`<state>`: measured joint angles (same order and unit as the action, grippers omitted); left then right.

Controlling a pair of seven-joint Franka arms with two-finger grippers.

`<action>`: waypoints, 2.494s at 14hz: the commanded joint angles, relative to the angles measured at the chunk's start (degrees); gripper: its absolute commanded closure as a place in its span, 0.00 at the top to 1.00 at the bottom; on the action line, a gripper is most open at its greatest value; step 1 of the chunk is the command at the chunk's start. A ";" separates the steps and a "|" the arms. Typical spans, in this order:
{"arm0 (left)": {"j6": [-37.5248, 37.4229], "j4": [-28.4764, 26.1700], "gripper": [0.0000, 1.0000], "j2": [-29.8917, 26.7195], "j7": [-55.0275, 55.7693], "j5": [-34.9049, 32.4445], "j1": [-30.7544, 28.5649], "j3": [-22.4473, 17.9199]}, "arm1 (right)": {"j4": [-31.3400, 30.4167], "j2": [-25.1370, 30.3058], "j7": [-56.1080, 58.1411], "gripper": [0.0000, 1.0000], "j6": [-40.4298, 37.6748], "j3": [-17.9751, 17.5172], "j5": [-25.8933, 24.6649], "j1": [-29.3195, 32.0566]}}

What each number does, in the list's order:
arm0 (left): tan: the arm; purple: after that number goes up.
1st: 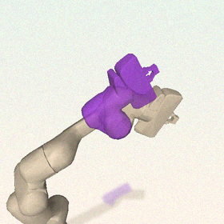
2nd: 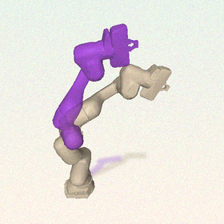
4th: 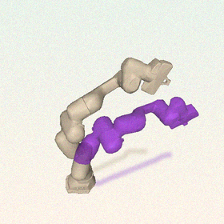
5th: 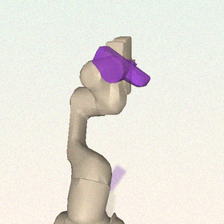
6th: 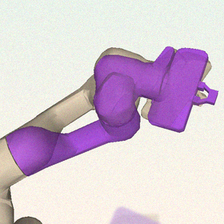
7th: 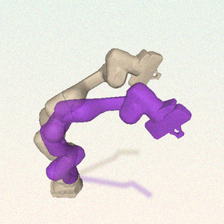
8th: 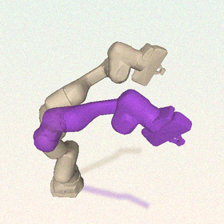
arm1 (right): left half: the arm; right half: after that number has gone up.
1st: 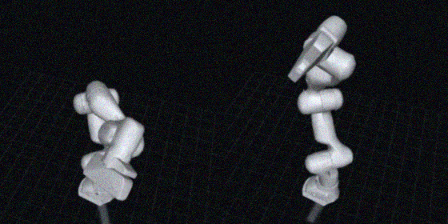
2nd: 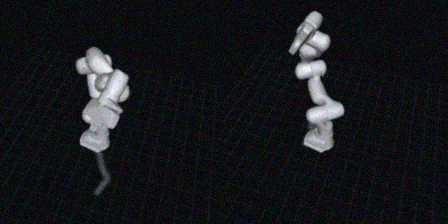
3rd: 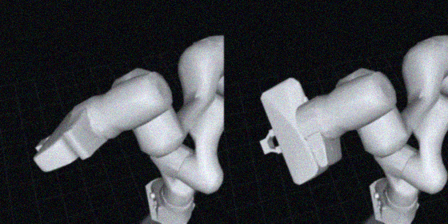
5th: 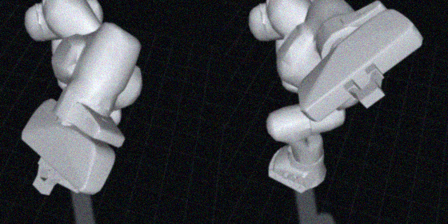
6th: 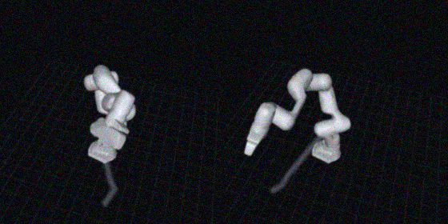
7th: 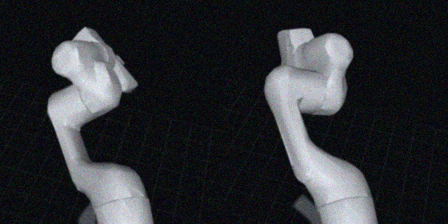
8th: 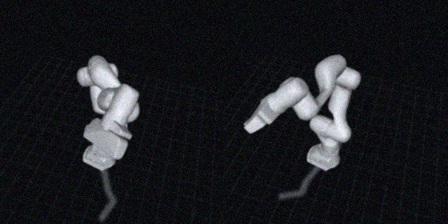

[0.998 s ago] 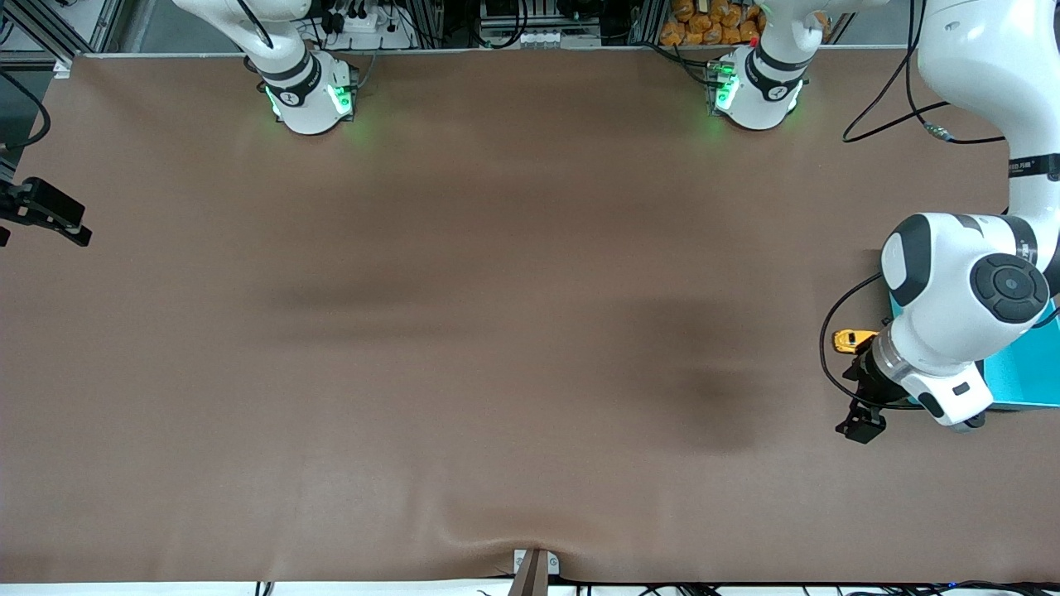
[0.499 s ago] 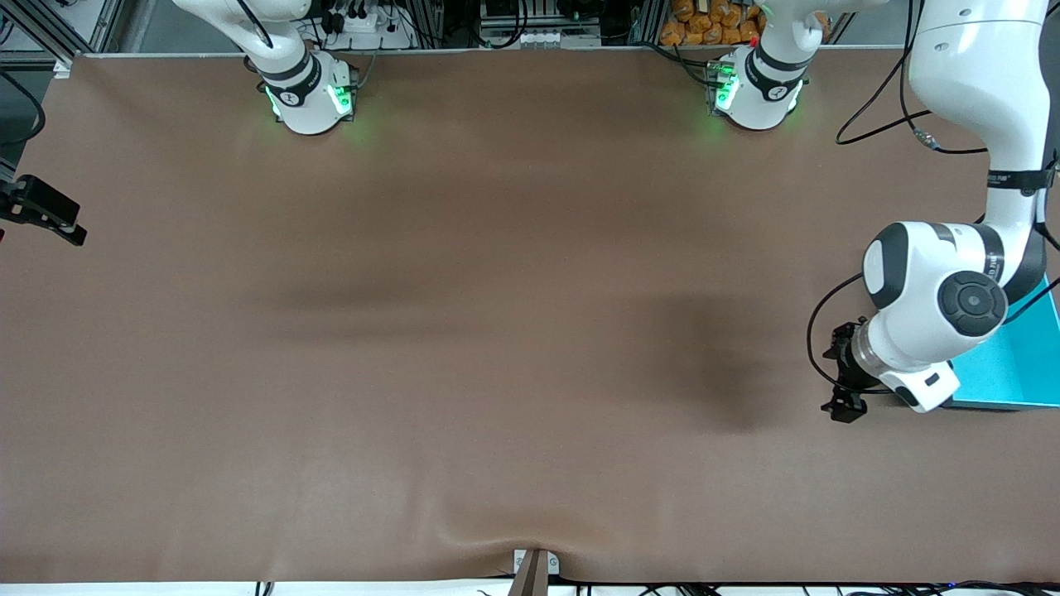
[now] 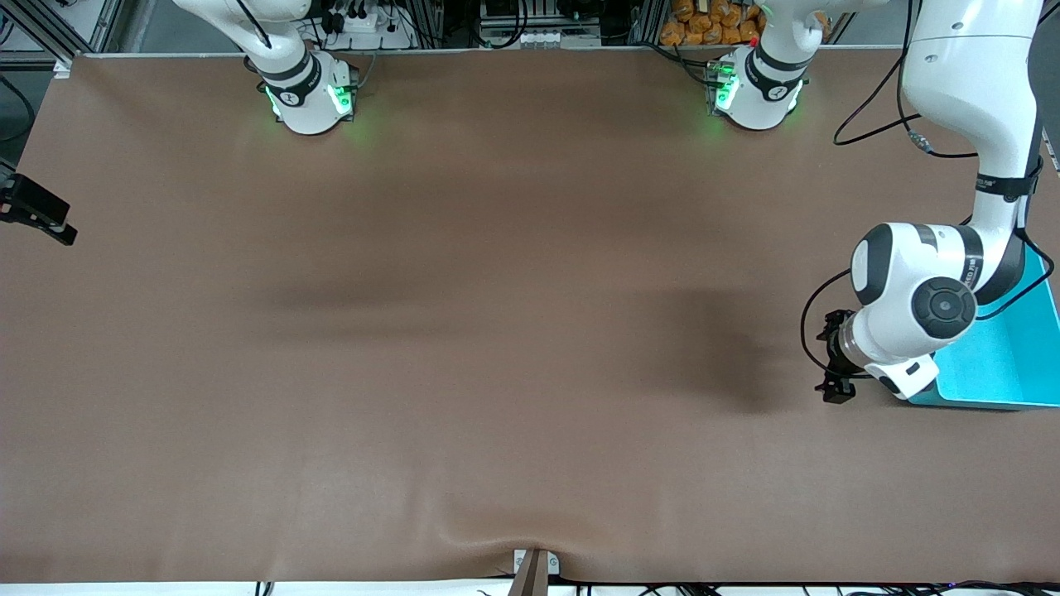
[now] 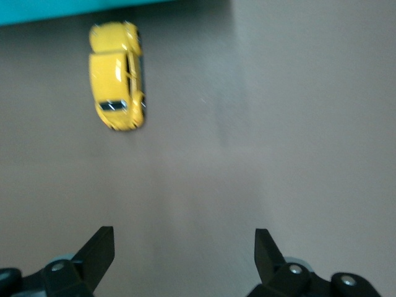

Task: Wind and store yellow beetle car
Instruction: 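Lower the left gripper onto the yellow car and close it, then lift the car with the left gripper over the turquoise box rim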

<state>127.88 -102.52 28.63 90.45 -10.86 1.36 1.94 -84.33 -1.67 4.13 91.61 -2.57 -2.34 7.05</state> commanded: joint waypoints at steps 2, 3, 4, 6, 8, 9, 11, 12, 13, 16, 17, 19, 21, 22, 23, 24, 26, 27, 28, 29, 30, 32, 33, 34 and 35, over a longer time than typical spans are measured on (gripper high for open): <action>1.14 -3.92 1.00 -2.26 1.66 -4.25 -5.56 0.17 | 0.13 0.44 -0.53 1.00 -0.20 -0.60 0.85 0.60; 1.49 -4.44 1.00 -2.35 1.66 -4.26 -6.80 0.17 | 0.13 0.44 -0.53 1.00 -0.20 -0.60 0.84 0.60; 2.54 -5.58 1.00 -2.79 1.49 -4.43 -7.59 0.17 | 0.13 0.53 -0.53 1.00 -0.29 -0.60 0.84 0.60; 5.70 -10.14 1.00 -4.63 0.70 -7.31 -9.26 0.25 | 0.04 0.53 -0.61 1.00 -0.73 -0.68 0.93 0.60; 9.47 -13.13 1.00 -5.16 0.52 -8.30 -11.46 0.43 | -0.57 0.53 -0.88 1.00 -0.73 -0.77 1.02 0.51; 11.14 -14.19 1.00 -5.17 0.26 -8.39 -11.82 0.43 | -1.35 0.79 -0.88 1.00 -0.73 -0.86 1.19 0.69; 15.01 -16.30 1.00 -4.90 -0.27 -10.22 -13.83 0.34 | -1.80 1.15 -0.70 1.00 -0.29 -0.42 4.87 1.39; 17.20 -17.44 1.00 -4.47 -0.79 -12.15 -15.06 0.43 | -1.89 0.97 -0.79 1.00 -0.20 -0.42 5.15 1.91; 19.84 -18.41 1.00 -4.03 -1.15 -13.30 -15.77 0.52 | -2.06 0.88 -0.70 1.00 -0.29 -0.51 5.15 1.92; 23.90 -19.91 1.00 -2.88 -3.16 -13.48 -16.65 0.52 | -2.33 0.45 -1.05 1.00 0.32 -0.68 4.98 1.30; 23.91 -20.00 1.00 -2.79 -4.21 -13.48 -16.48 0.78 | -2.24 0.44 -1.14 1.00 1.11 -0.68 5.15 1.48; 23.91 -20.53 1.00 -2.09 -5.80 -13.57 -16.13 1.39 | -2.07 0.44 -1.14 1.00 1.47 -0.60 5.24 1.92; 23.99 -20.79 1.00 -1.83 -9.13 -13.48 -16.22 1.84 | -2.15 0.53 -1.23 1.00 1.38 -0.51 5.24 1.74; 23.99 -20.71 0.61 -1.83 -9.23 -13.48 -16.30 1.92 | -2.15 0.53 -1.23 1.00 1.38 -0.51 5.15 1.74; 23.99 -20.71 0.27 -1.83 -8.54 -13.22 -16.56 2.01 | -2.15 0.53 -1.23 1.00 1.29 -0.51 5.15 1.74; 23.99 -20.71 0.00 -1.83 -8.27 -13.05 -16.65 2.01 | -2.07 0.53 -1.23 1.00 1.38 -0.51 5.15 1.74; 23.99 -20.71 0.00 -2.09 -8.18 -12.96 -16.65 2.01 | -2.06 0.44 -1.32 1.00 1.38 -0.60 4.89 1.57; 23.99 -20.71 0.00 -2.35 -8.18 -12.96 -16.57 2.10 | -2.06 0.36 -1.32 1.00 1.38 -0.60 4.89 1.74; 23.99 -20.71 0.00 -2.61 -8.27 -12.96 -16.57 2.54 | -2.06 0.44 -1.32 1.00 1.38 -0.60 4.45 1.57; 23.99 -20.45 0.00 -3.14 -8.27 -12.87 -16.57 3.76 | -1.80 0.44 -1.32 1.00 1.29 -0.60 4.36 1.57; 23.91 -20.36 0.00 -4.10 -8.35 -12.87 -16.57 3.95 | -1.71 0.44 -1.32 1.00 1.12 -0.60 4.36 1.57; 23.29 -20.35 0.00 -6.65 -8.36 -12.87 -16.57 5.52 | -1.71 0.44 -1.23 1.00 1.20 -0.51 4.27 1.57; 21.99 -20.36 0.00 -8.14 -8.44 -12.87 -16.57 6.66 | -1.45 0.44 -1.23 1.00 1.29 -0.51 4.19 1.92; 20.58 -20.27 0.00 -9.55 -8.62 -12.87 -16.57 7.80 | -0.93 0.44 -1.23 1.00 1.20 -0.51 4.18 2.09; 19.70 -20.09 0.00 -11.04 -8.71 -12.87 -16.57 8.95 | -0.57 0.44 -1.23 1.00 1.03 -0.51 4.18 2.09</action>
<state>150.29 -121.58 22.16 82.20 -23.08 -14.83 8.85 -85.71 -1.76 3.83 92.89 -2.63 1.82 8.35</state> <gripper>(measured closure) 0.542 0.000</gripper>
